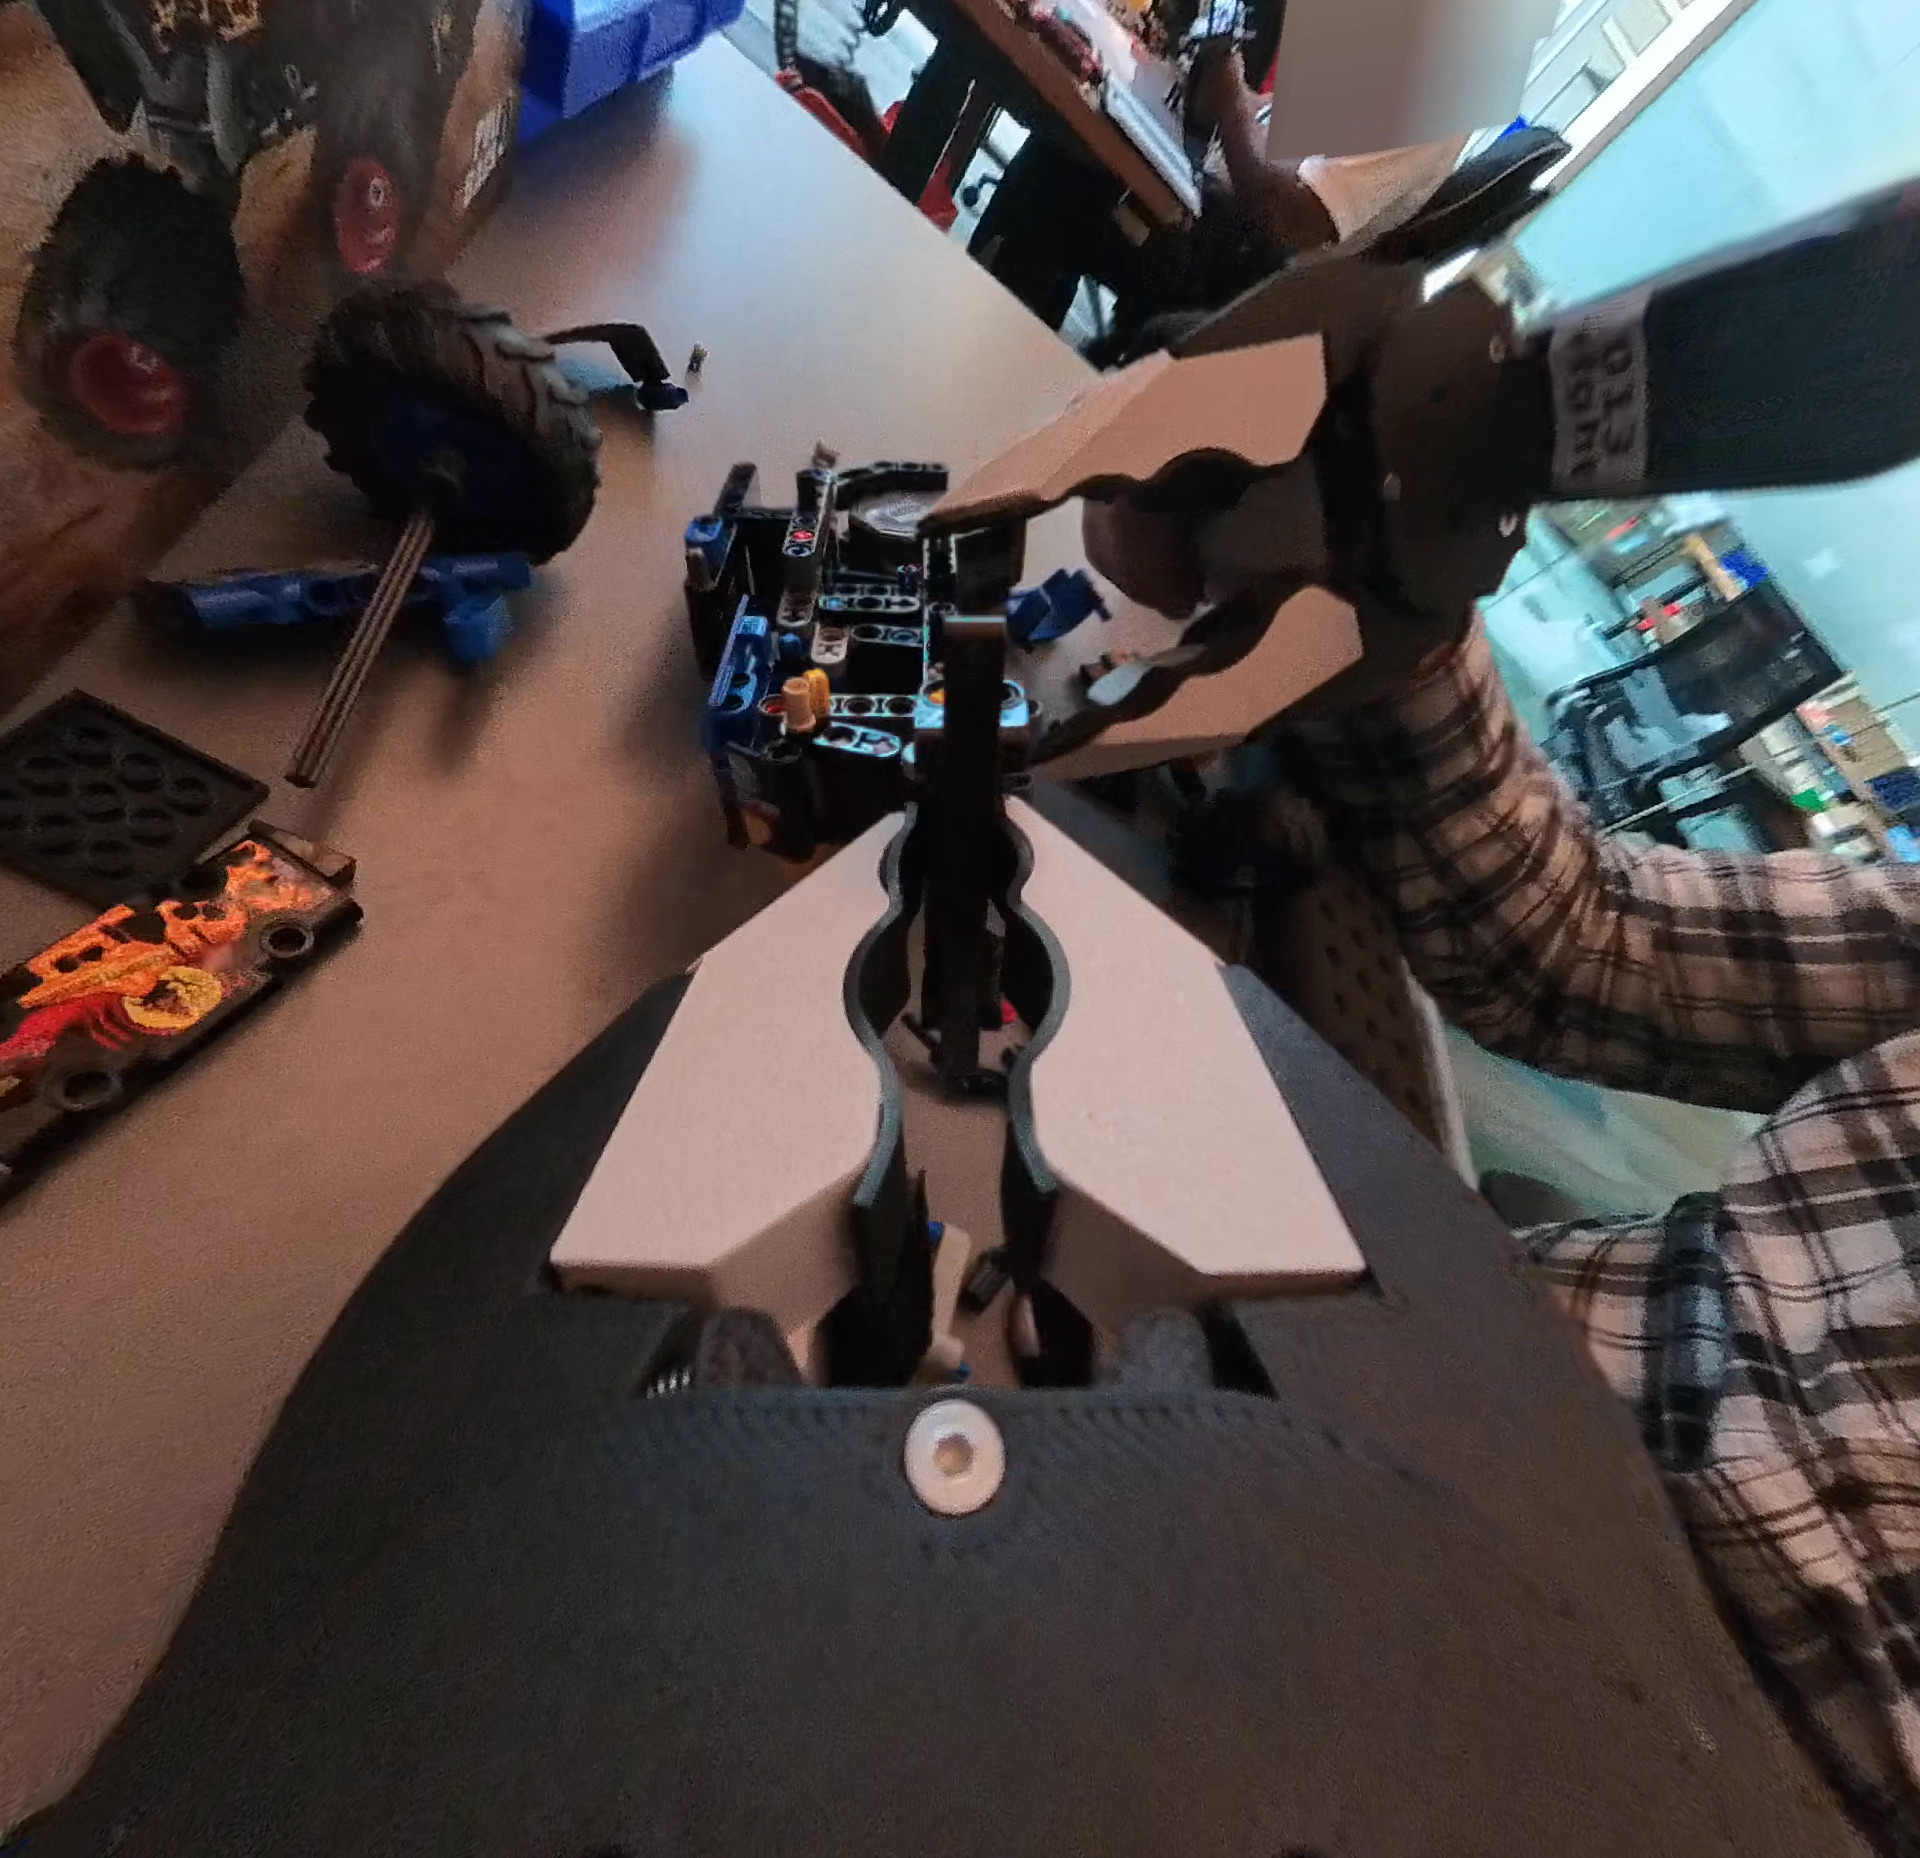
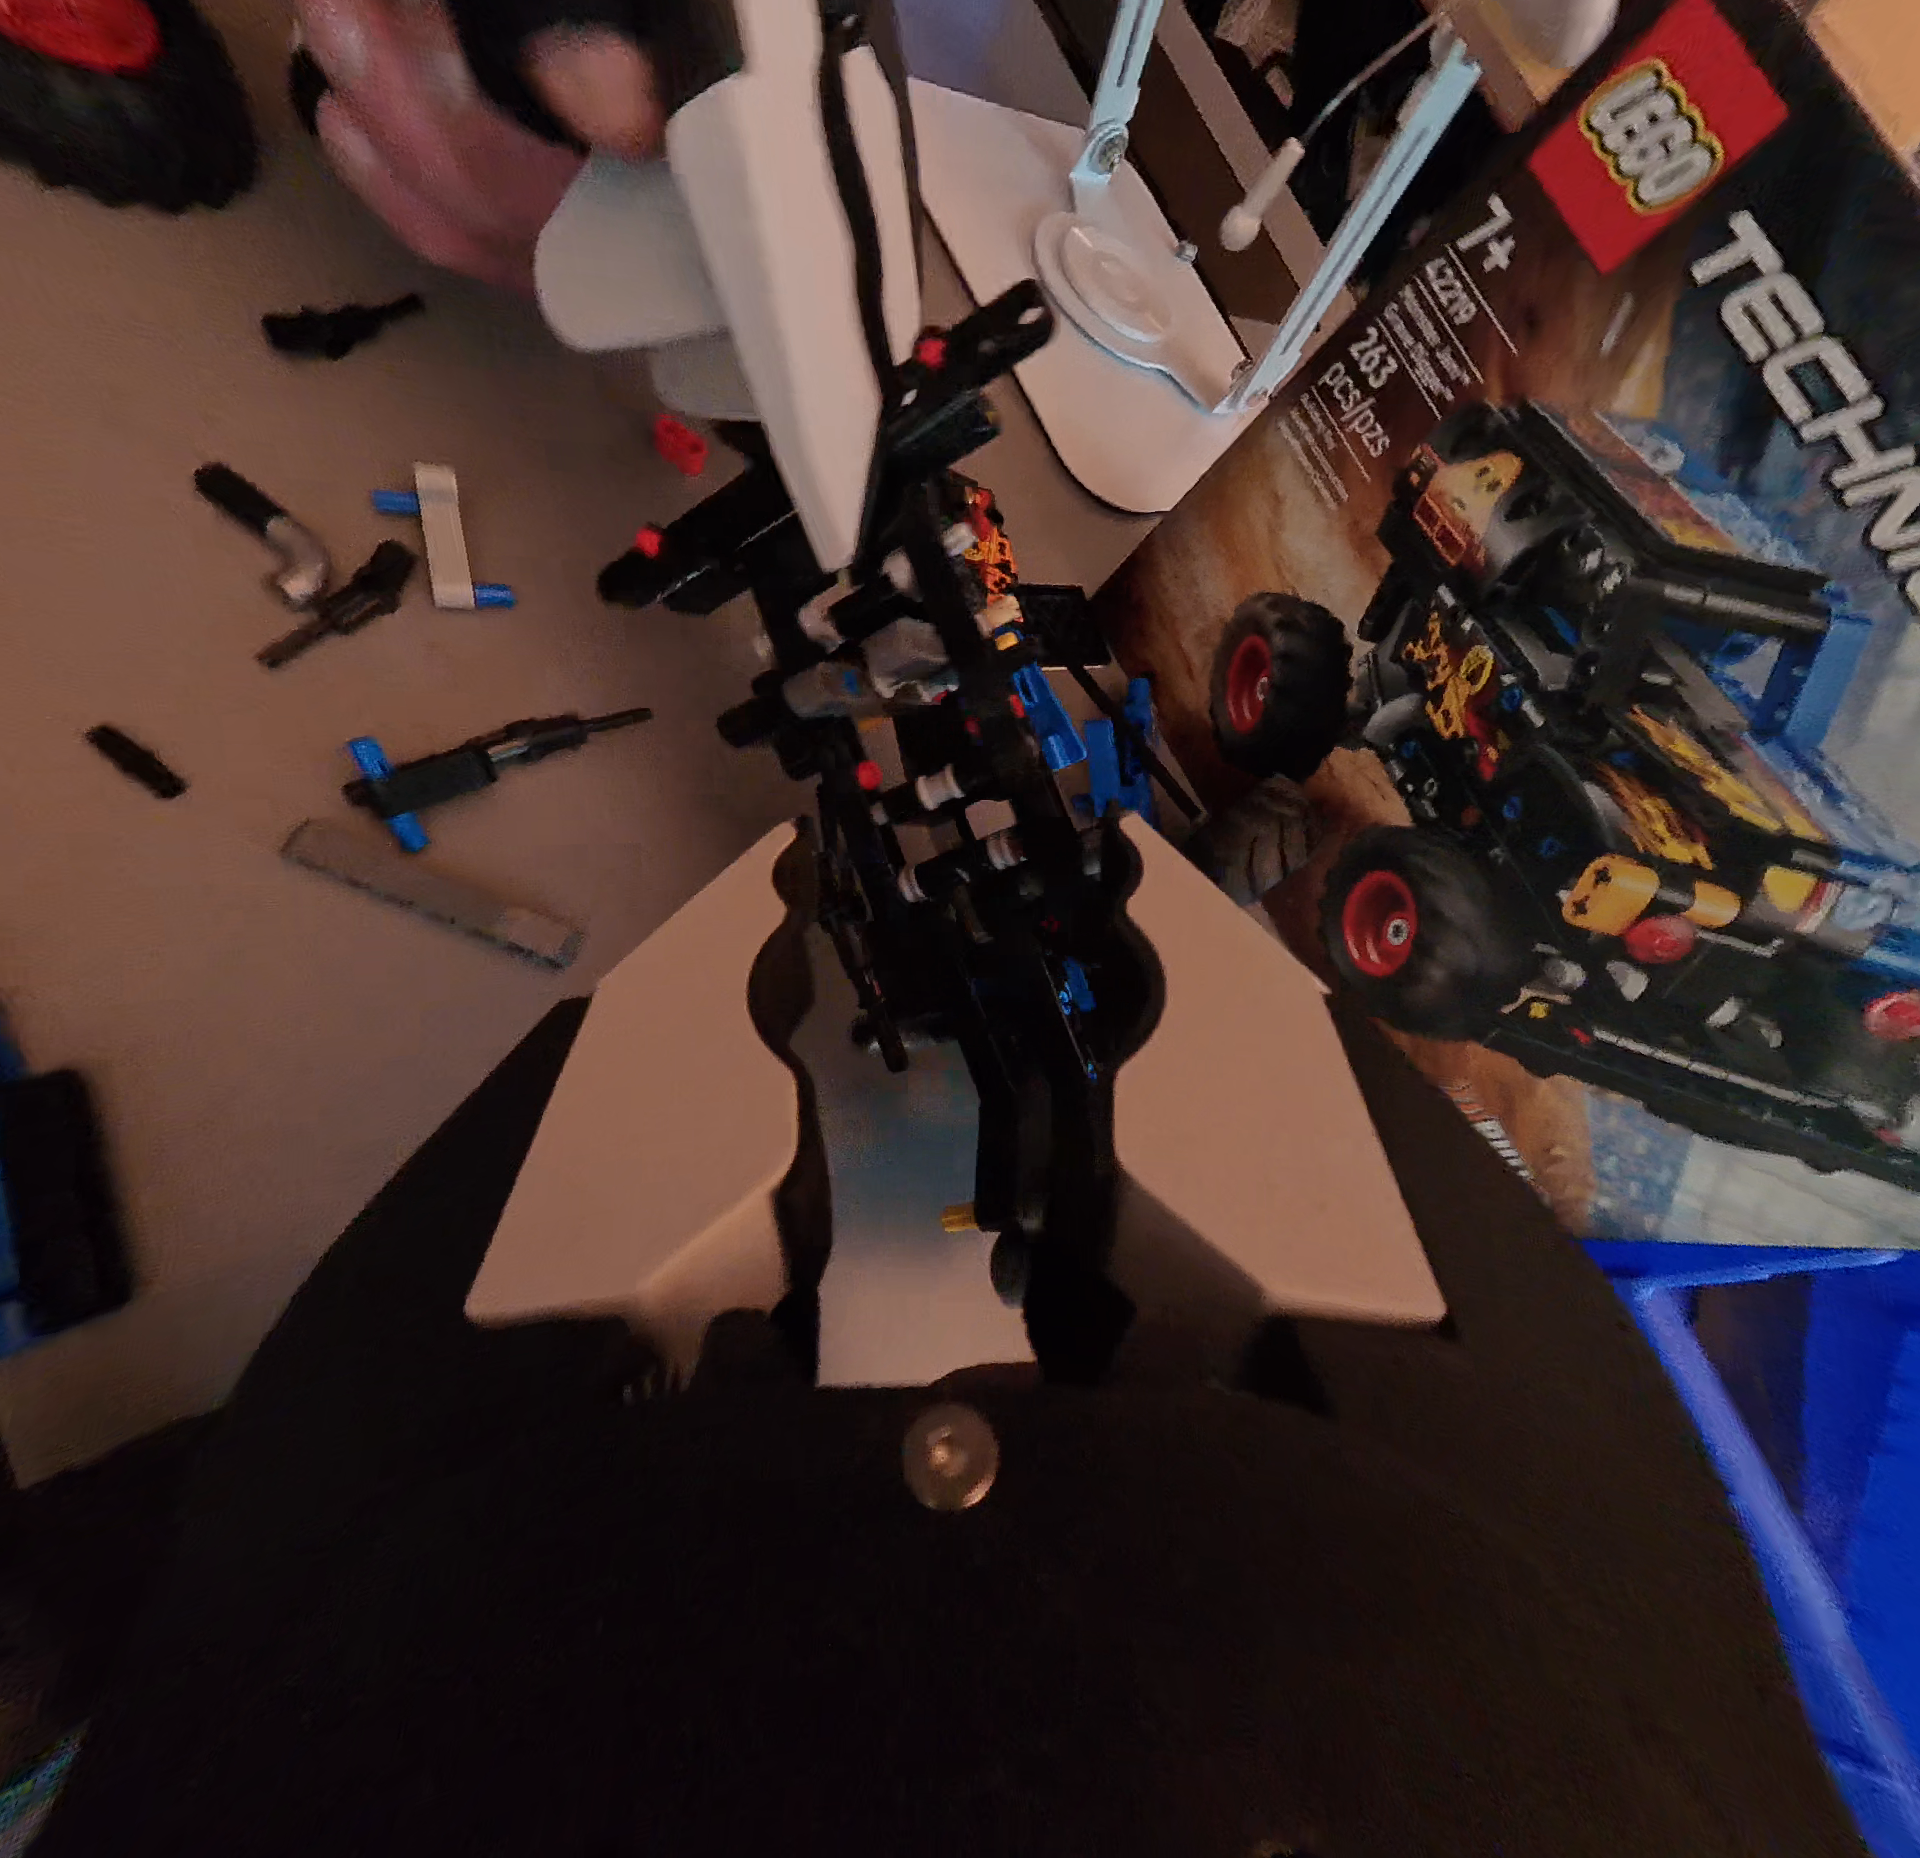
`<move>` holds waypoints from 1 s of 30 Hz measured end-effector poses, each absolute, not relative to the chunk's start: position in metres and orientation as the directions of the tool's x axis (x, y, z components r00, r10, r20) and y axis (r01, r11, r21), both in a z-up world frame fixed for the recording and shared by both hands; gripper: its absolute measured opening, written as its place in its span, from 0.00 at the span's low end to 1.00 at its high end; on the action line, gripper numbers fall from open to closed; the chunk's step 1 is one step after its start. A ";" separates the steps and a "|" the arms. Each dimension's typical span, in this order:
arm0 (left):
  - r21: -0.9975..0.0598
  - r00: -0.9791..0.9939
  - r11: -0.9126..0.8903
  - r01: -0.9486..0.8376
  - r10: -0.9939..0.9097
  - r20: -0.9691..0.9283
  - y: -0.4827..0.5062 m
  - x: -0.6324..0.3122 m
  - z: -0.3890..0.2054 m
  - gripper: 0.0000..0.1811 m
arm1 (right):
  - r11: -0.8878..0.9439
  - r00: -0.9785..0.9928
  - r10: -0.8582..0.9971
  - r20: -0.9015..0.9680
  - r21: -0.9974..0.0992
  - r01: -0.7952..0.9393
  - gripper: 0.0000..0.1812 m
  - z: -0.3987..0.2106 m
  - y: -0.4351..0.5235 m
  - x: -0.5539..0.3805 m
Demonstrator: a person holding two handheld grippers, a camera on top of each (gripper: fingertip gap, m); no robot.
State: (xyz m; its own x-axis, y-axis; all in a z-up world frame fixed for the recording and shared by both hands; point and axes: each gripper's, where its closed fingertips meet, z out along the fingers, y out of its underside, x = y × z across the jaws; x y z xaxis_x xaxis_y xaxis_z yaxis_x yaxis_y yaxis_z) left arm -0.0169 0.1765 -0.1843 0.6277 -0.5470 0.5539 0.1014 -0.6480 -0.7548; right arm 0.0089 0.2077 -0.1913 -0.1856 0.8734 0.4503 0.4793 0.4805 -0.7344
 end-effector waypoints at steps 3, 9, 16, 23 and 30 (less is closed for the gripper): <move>-0.691 0.555 -0.691 0.214 -0.496 0.668 0.180 -0.018 -0.183 0.05 | 0.583 -0.196 0.793 0.576 -0.628 0.516 0.40 -0.201 0.209 0.004; -0.706 0.533 -0.691 0.154 -0.544 0.648 0.174 -0.005 -0.181 0.07 | 0.668 -0.210 0.677 0.705 -0.469 0.577 0.32 -0.214 0.219 -0.005; -0.776 0.658 -0.089 -0.625 -0.596 -0.461 0.171 -0.025 -0.153 0.40 | 0.588 -0.278 0.802 0.529 -0.614 0.526 0.32 -0.207 0.210 0.011; -0.339 0.253 0.082 -0.937 -0.510 -0.822 0.176 -0.003 -0.187 0.43 | 0.582 -0.354 0.813 0.462 -0.623 0.523 0.32 -0.211 0.204 0.023; -0.148 0.070 0.254 -0.956 -0.294 -0.953 0.176 0.034 -0.178 0.24 | 0.563 -0.414 0.820 0.394 -0.680 0.469 0.32 -0.204 0.195 0.034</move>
State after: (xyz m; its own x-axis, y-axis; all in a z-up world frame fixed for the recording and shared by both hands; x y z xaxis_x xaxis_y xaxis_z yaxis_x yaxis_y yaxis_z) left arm 0.0343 0.1763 -0.1782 0.0698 -0.2939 -0.9533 -0.9559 0.2535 -0.1481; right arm 0.0338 0.1946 -0.2044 -0.4139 0.8205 0.3944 0.4690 0.5635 -0.6801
